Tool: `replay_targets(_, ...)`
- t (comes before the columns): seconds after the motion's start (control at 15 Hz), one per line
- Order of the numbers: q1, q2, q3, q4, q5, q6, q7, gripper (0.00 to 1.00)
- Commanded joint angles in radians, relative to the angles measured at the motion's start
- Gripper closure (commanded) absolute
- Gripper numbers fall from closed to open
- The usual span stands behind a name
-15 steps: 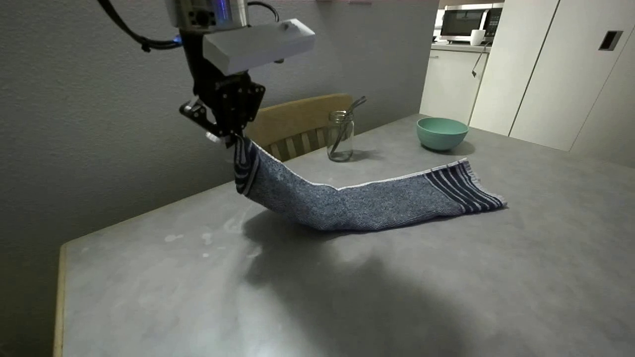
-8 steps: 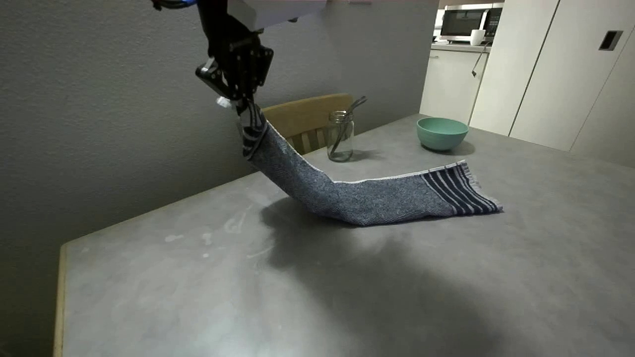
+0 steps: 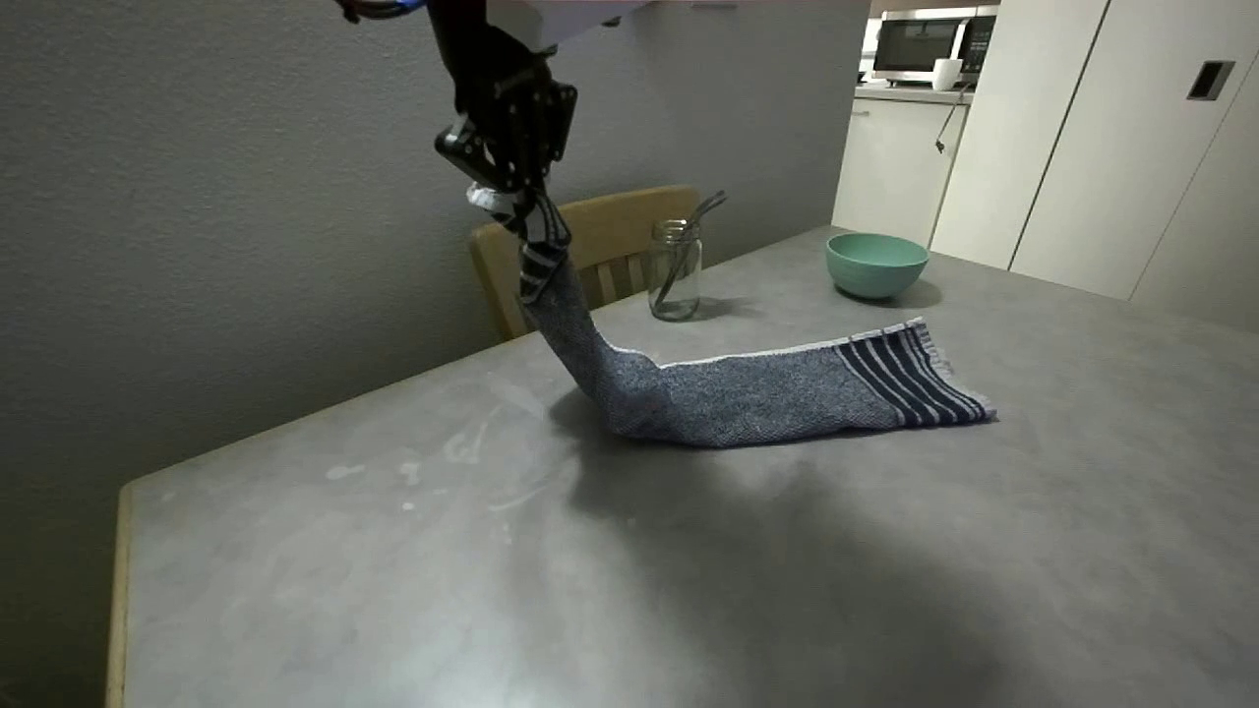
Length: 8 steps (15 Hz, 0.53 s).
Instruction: Fold the towel
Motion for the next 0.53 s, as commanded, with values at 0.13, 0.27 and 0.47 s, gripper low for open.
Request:
replay_targets(0.13,0.001,-0.007,-0.009,-0.009,-0.018,-0.036,0.005,0.91)
replay_targets(0.27,0.001,-0.008,-0.013,-0.009,-0.025,-0.045,0.005,0.91)
replay_targets(0.47,0.001,-0.009,-0.014,-0.009,-0.025,-0.047,0.005,0.91)
